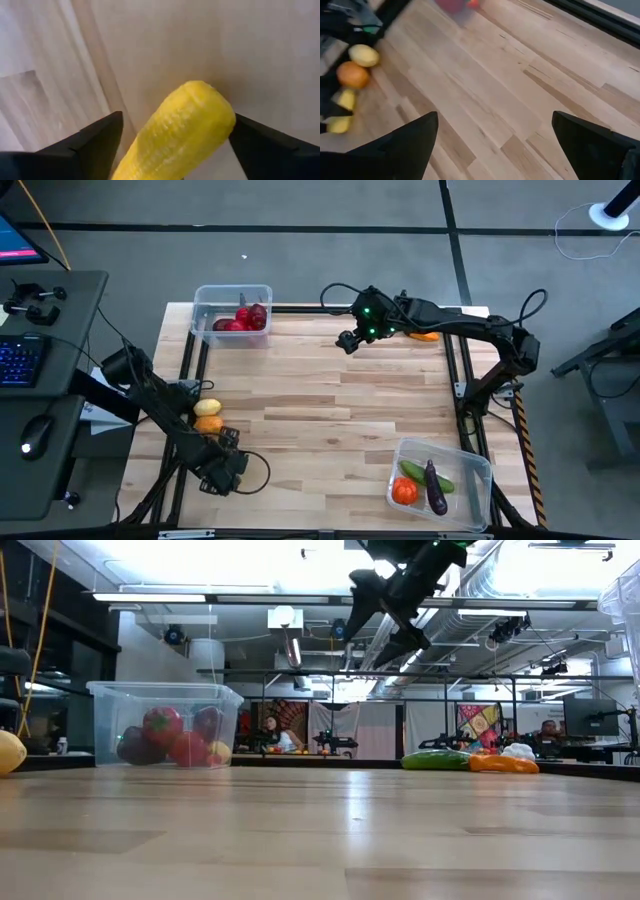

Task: Sort produce into baskets
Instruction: Put the yellow corn into the bottom transparent bin

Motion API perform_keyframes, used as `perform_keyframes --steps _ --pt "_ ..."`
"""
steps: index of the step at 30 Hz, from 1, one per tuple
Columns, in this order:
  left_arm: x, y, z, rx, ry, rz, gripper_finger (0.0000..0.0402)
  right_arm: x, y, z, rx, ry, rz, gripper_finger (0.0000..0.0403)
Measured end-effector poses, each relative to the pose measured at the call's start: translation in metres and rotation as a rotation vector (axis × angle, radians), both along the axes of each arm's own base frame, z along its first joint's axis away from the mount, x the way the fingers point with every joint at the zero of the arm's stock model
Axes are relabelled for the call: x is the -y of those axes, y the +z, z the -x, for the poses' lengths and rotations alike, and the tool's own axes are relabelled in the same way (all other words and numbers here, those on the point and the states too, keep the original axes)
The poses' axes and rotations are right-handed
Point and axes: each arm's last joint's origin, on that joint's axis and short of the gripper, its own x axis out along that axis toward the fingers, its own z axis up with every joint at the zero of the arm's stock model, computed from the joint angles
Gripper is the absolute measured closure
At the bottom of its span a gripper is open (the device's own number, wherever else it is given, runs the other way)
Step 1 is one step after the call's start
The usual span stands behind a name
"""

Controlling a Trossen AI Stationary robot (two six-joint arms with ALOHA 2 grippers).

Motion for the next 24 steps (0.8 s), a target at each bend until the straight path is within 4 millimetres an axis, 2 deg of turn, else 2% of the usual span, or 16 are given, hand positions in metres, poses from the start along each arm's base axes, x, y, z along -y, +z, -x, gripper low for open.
perform_keyframes --steps 2,5,8,9,12,15,20,24 --pt "-0.003 0.0 -0.003 0.001 0.034 -0.001 0.0109 -0.002 0.009 0.006 0.026 0.016 0.015 0.002" --pt "-0.007 0.001 -0.006 0.003 0.05 0.001 0.0185 -0.008 0.029 0.02 0.077 0.027 0.049 0.002" --pt "-0.011 0.001 -0.01 -0.001 0.009 -0.005 0.0268 -0.013 0.048 0.039 0.109 0.009 0.099 0.002" --pt "-0.013 0.002 -0.011 -0.004 -0.009 -0.009 0.0284 -0.016 0.055 0.046 0.123 0.002 0.115 0.002" --pt "-0.024 0.007 -0.017 -0.002 -0.047 -0.011 0.0285 -0.024 0.074 0.07 0.155 -0.021 0.149 0.002" --pt "-0.042 0.021 -0.025 0.049 -0.067 -0.052 0.0285 -0.033 0.09 0.093 0.2 -0.036 0.155 0.002" --pt "-0.088 0.062 -0.048 0.243 -0.129 -0.224 0.0285 -0.049 0.116 0.132 0.323 -0.057 0.198 0.002" --pt "-0.131 0.095 -0.08 0.448 -0.142 -0.377 0.0263 -0.058 0.132 0.161 0.407 -0.134 0.238 0.002"
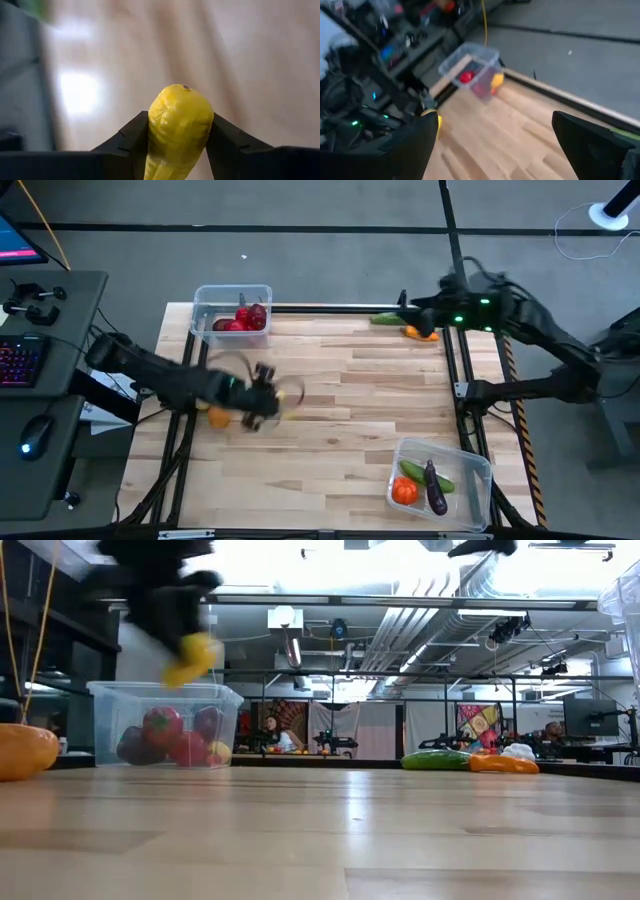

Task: Sort produce into baskets
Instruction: Put the yellow corn into the bottom transparent bin

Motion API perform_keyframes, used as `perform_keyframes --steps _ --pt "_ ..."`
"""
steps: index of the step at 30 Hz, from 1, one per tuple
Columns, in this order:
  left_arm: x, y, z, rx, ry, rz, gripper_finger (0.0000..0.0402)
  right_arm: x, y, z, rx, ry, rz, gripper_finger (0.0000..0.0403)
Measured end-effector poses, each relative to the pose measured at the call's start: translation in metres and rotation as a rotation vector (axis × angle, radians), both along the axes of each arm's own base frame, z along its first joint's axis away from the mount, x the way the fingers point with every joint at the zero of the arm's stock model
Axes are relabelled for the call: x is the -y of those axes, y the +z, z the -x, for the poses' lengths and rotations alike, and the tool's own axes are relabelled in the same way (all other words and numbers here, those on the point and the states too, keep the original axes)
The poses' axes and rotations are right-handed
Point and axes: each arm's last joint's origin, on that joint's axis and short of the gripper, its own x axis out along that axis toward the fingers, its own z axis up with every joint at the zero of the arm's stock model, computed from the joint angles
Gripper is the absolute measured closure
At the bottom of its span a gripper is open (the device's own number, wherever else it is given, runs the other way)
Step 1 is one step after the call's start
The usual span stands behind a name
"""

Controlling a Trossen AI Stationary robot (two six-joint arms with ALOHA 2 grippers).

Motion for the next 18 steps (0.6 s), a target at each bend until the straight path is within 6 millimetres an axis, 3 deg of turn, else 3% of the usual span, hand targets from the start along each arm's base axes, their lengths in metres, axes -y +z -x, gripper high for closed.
perform_keyframes --steps 5,9,13,18 --pt "-0.054 0.037 -0.051 0.382 0.068 -0.023 0.0258 -0.007 0.011 0.026 0.067 -0.09 0.048 0.002" --pt "-0.081 0.059 -0.087 0.67 0.167 0.132 0.0264 -0.009 0.013 0.034 0.082 -0.131 0.069 0.002" --pt "-0.082 0.072 -0.125 0.872 0.196 0.423 0.0262 -0.008 0.011 0.033 0.056 -0.145 0.072 0.002" --pt "-0.056 0.073 -0.176 1.007 0.125 0.689 0.0261 -0.006 0.005 0.029 -0.008 -0.145 0.055 0.002"
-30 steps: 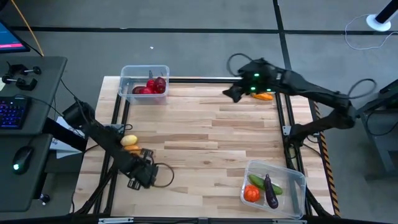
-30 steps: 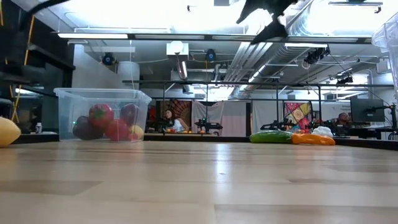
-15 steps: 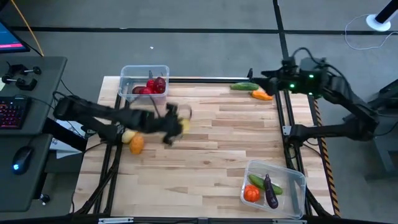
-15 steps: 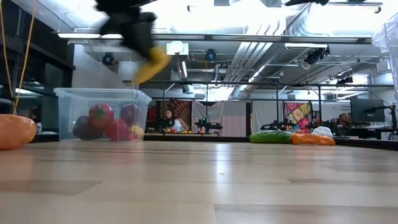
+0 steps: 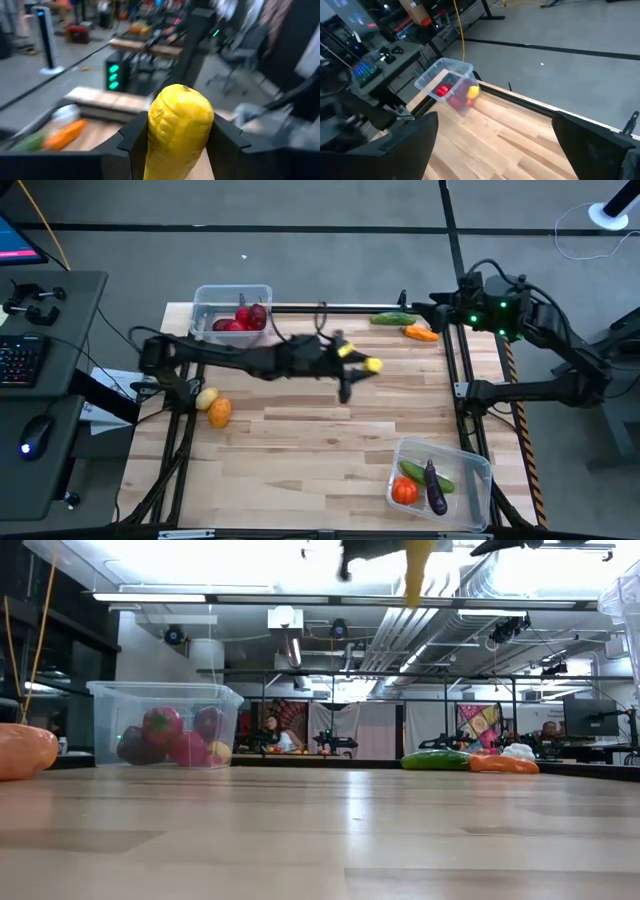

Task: Sort produce into baskets
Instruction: Put the yellow corn into the bottom transparent bin

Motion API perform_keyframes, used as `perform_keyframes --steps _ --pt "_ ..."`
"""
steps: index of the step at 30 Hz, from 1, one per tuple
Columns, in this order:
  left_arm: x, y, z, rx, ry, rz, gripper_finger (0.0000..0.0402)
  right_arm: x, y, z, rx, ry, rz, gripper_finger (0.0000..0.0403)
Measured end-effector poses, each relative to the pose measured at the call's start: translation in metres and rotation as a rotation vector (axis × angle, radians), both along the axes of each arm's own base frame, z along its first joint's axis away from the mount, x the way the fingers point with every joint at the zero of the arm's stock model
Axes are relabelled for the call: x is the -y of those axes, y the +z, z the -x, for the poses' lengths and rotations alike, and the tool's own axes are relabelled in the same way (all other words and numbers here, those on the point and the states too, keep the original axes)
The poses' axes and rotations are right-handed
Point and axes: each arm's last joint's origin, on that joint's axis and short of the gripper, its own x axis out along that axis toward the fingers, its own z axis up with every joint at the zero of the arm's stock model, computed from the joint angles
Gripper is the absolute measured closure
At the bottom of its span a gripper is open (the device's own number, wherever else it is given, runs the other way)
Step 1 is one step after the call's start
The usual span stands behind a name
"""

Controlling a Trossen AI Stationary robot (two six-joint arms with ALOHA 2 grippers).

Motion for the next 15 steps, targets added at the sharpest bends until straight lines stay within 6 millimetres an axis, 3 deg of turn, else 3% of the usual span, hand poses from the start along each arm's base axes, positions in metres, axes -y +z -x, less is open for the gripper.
perform_keyframes --steps 7,15 --pt "0.053 -0.003 -0.055 0.11 -0.146 0.032 0.026 0.002 -0.002 -0.005 -0.014 -0.002 -0.015 0.002" --pt "0.105 -0.017 -0.083 0.144 -0.279 0.041 0.0259 0.001 -0.008 -0.004 -0.035 -0.03 -0.094 0.002"
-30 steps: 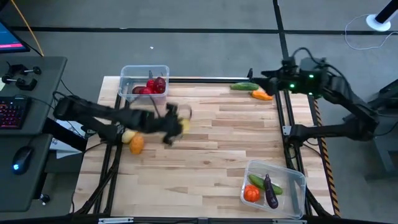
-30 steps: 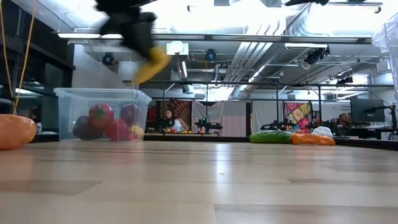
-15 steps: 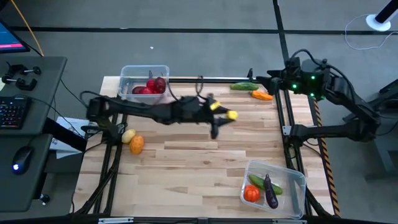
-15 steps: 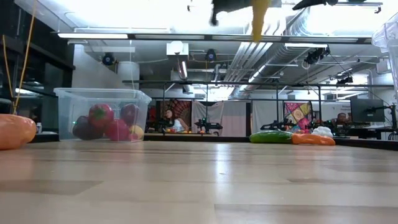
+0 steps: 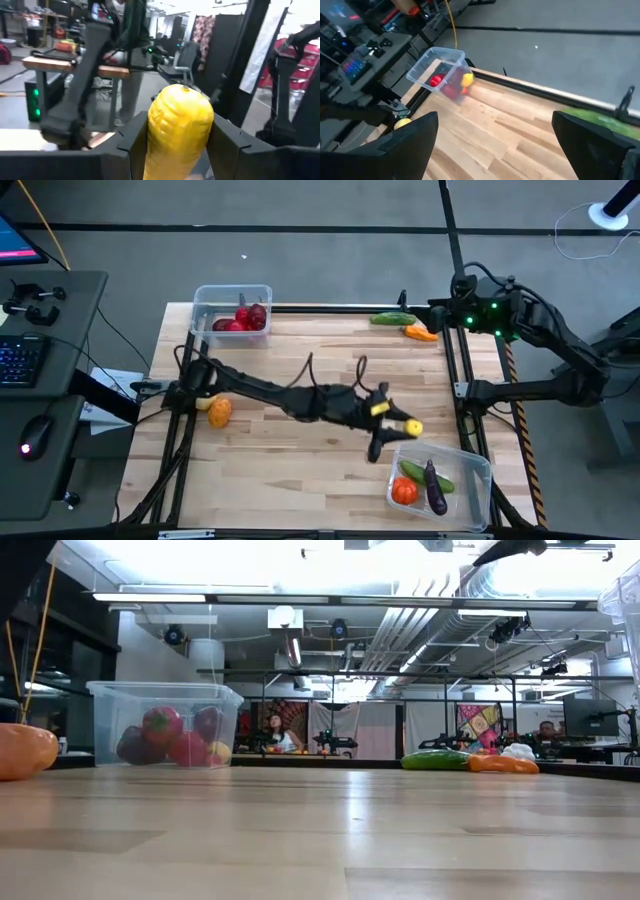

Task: Sort produce into baskets
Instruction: Put the yellow corn into the bottom transparent bin

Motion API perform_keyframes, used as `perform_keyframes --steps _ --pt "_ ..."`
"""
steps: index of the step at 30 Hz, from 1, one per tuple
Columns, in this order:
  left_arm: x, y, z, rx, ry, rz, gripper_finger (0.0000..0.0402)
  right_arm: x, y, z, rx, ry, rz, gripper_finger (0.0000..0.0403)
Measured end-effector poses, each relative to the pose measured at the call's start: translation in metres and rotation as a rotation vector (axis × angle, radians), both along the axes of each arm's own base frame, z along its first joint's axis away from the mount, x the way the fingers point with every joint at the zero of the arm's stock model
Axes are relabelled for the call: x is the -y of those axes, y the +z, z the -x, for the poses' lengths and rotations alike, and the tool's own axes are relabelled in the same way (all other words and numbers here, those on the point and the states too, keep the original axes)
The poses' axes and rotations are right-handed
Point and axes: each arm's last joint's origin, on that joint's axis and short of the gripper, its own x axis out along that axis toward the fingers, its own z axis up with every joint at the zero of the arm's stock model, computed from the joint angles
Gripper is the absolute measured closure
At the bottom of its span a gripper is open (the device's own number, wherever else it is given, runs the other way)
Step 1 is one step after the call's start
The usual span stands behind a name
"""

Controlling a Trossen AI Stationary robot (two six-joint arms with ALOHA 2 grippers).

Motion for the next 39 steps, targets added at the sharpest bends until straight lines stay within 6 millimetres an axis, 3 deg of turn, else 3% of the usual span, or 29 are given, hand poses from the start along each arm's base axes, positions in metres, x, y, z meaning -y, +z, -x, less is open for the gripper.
perform_keyframes --steps 7,16,21,28,39 --pt "0.023 -0.018 -0.004 0.005 -0.009 -0.005 0.0258 0.001 -0.004 -0.001 -0.008 -0.044 -0.051 0.002" --pt "0.023 -0.027 -0.007 -0.027 0.103 -0.029 0.0258 0.002 -0.005 -0.004 -0.012 -0.051 -0.064 0.002" --pt "0.025 -0.055 -0.016 -0.074 0.097 0.029 0.0258 0.003 -0.006 -0.007 -0.024 -0.046 -0.061 0.002" --pt "0.031 -0.081 -0.021 -0.132 0.034 0.116 0.0258 0.003 -0.006 -0.007 -0.026 -0.047 -0.058 0.002" --pt "0.026 -0.081 -0.022 -0.18 0.048 0.168 0.0258 0.003 -0.006 -0.007 -0.024 -0.049 -0.06 0.002"
